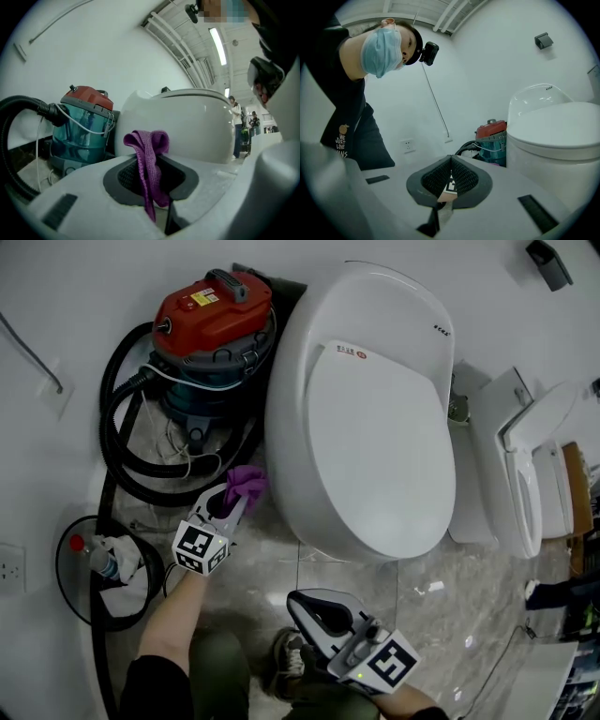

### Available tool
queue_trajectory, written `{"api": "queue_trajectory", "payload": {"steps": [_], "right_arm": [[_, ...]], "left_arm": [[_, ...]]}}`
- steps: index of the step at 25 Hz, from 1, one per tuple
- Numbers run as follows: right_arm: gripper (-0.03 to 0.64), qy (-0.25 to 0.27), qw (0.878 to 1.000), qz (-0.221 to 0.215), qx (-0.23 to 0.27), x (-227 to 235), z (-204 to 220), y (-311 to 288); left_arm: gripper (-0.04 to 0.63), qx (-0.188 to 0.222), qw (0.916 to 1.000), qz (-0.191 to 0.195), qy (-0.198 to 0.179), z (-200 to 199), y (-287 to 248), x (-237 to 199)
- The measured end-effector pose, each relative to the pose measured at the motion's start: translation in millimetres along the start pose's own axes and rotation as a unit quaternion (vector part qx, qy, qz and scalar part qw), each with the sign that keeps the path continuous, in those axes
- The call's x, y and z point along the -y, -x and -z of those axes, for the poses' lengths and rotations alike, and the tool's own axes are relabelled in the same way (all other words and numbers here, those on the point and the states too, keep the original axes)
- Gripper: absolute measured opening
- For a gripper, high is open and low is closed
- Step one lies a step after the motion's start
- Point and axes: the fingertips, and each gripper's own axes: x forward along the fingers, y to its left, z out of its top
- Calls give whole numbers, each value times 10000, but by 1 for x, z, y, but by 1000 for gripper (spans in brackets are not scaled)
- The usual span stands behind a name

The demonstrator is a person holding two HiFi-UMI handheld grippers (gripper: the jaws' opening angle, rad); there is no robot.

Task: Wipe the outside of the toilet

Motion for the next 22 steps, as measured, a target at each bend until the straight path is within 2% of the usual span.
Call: {"api": "queue_trajectory", "payload": {"steps": [7, 10, 13, 17, 19, 22], "right_arm": [[0, 17, 9999, 162, 29, -19, -3, -9], [0, -1, 9997, 242, 49, -19, -1, -7], [0, -101, 9996, 252, 127, -17, -4, -8], [0, -153, 9996, 248, -72, -9, 5, -5], [0, -204, 9994, 235, -145, -4, 9, -3], [0, -204, 9997, 131, 10, 4, -1, -5]], "left_arm": [[69, -265, 9955, 863, 290, 41, 31, 63], [69, -384, 9929, 1028, 461, 58, 26, 81], [69, -376, 9926, 950, 658, 68, 14, 87], [69, -302, 9941, 590, 856, 70, -10, 71], [69, -250, 9952, 418, 854, 67, -21, 58], [69, -213, 9964, 182, 798, 65, -34, 35]]}}
